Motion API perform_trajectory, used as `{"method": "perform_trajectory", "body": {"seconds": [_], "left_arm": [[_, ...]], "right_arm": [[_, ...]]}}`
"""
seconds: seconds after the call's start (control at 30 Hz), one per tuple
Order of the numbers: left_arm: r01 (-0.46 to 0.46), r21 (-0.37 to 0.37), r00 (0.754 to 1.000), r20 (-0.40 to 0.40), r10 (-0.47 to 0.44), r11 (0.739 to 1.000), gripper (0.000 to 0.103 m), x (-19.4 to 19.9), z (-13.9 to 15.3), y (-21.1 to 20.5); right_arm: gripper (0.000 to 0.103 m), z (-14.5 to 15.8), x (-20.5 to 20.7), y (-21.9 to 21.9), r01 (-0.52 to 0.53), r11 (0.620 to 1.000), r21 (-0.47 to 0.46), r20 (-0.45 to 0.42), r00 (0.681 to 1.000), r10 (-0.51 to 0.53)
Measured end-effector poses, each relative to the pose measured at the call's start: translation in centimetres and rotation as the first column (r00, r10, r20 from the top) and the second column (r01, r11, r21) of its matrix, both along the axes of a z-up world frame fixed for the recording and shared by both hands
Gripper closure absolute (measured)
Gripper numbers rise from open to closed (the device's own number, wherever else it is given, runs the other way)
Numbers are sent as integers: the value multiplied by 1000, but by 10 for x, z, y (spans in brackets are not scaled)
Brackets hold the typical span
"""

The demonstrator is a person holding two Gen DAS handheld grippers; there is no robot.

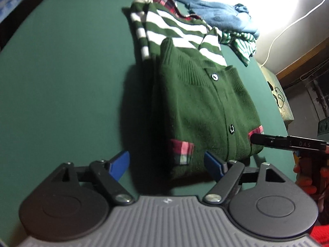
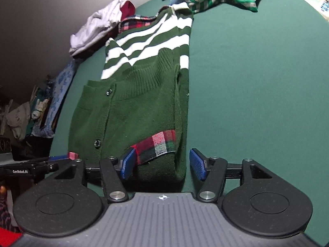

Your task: Fold clothes

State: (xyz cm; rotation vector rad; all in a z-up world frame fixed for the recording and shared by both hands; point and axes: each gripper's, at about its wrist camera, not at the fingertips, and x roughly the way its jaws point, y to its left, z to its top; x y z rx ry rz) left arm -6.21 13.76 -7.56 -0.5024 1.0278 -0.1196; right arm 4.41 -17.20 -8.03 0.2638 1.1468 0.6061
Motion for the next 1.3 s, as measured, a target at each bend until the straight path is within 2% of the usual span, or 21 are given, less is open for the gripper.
{"method": "perform_trajectory", "body": {"seconds": [0.1,0.13,0.17,0.2,0.27,0.33,0.4,0.5,0.67,0.73,0.83,0.93,1.07,1.3], "left_arm": [[-40,-34,999,10,40,999,28,3,-2,3],[-51,-55,999,9,52,997,35,5,-3,3],[-55,-77,998,5,56,996,53,7,-4,3],[-58,-97,998,-2,58,994,61,8,-5,2],[-63,-121,998,-8,63,991,60,10,-7,0],[-69,-111,998,0,69,991,60,10,-7,-2],[-88,-139,996,-1,89,986,56,12,-9,1],[-113,-177,994,-12,113,978,56,17,-11,6],[-141,-162,990,-7,141,977,72,23,-11,6],[-147,-158,989,-9,148,976,79,24,-11,5],[-149,-134,988,7,152,980,88,20,-6,2],[-145,-116,989,21,148,983,90,15,1,-1],[-136,-138,990,3,138,981,90,10,5,2],[-40,-141,999,-37,35,989,90,-3,10,-2]], "right_arm": [[42,-2,-1,-2,10,1000,15,-2,1000,-10],[42,-3,-1,-2,13,1000,20,-3,1000,-13],[42,-4,-1,-3,17,1000,25,-3,1000,-17],[43,-4,-2,-3,18,1000,23,-7,1000,-18],[43,-2,-4,-5,34,999,13,-25,999,-34],[43,0,-8,-9,46,999,9,-36,998,-46],[43,-1,-10,-10,42,999,10,-39,998,-42],[46,-3,-8,-7,42,999,22,-31,999,-41],[59,-6,-4,-1,40,998,41,-17,999,-40],[71,-7,-3,1,40,998,48,-11,999,-39],[80,-2,-3,-1,32,998,52,-17,999,-31],[81,4,-4,-2,17,999,49,-19,1000,-16],[81,13,-6,-7,-17,998,52,-39,999,19],[81,18,-29,-24,-72,997,36,-103,992,75]]}}
